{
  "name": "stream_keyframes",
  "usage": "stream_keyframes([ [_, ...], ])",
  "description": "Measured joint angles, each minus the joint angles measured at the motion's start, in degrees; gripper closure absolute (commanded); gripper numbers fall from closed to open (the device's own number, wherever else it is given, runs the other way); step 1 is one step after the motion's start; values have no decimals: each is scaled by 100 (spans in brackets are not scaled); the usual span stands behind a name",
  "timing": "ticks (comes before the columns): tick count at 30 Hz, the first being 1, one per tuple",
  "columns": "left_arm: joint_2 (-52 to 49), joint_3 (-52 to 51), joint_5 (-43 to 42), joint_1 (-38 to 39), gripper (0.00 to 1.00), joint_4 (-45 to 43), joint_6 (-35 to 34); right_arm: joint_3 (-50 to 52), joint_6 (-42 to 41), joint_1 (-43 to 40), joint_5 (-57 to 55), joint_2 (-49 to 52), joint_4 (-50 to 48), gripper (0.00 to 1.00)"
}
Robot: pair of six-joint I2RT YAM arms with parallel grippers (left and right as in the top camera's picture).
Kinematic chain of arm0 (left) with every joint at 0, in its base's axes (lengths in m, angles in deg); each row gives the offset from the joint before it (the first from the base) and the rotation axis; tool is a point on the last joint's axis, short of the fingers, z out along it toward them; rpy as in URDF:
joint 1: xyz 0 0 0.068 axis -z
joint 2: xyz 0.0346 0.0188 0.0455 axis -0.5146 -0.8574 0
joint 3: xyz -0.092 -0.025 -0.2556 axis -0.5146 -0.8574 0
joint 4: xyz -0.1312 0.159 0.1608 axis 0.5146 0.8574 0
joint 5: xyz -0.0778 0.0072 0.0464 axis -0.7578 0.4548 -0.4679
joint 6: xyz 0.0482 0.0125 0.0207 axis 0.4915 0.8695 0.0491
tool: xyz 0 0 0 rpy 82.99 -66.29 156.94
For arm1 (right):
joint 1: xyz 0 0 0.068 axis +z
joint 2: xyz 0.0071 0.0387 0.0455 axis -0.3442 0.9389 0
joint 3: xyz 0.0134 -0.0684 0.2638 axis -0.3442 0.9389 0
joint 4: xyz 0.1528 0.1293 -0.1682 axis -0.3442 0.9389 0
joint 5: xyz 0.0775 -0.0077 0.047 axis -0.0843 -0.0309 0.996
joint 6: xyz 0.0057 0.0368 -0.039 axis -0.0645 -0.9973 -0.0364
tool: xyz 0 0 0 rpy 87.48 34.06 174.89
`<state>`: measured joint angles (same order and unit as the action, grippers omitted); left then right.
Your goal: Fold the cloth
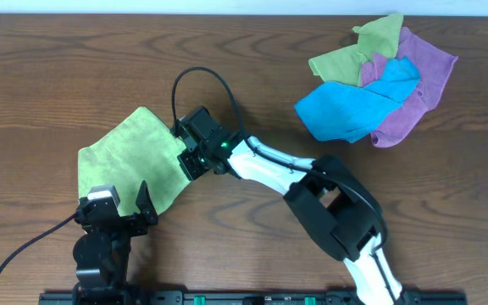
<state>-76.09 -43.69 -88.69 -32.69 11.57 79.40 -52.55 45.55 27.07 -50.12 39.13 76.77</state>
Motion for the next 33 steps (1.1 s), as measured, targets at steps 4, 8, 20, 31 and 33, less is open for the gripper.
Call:
stream_keyframes([
  [4, 0, 0, -2, 0, 5, 2, 0, -26, -2, 2, -136, -2, 109, 98],
  [8, 0, 0, -2, 0, 5, 2, 0, -131, -59, -57, -439, -39, 553, 99],
  [20, 0, 0, -2, 0, 5, 2, 0, -280, -1261, -1661, -1075, -245, 2184, 99],
  [31, 0, 0, -2, 0, 4, 2, 0, -291, -2201, -2363, -911, -295, 2704, 99],
  [33, 0, 0, -2, 0, 5, 2, 0, -291, -2221, -2363, -846, -295, 2708, 99],
])
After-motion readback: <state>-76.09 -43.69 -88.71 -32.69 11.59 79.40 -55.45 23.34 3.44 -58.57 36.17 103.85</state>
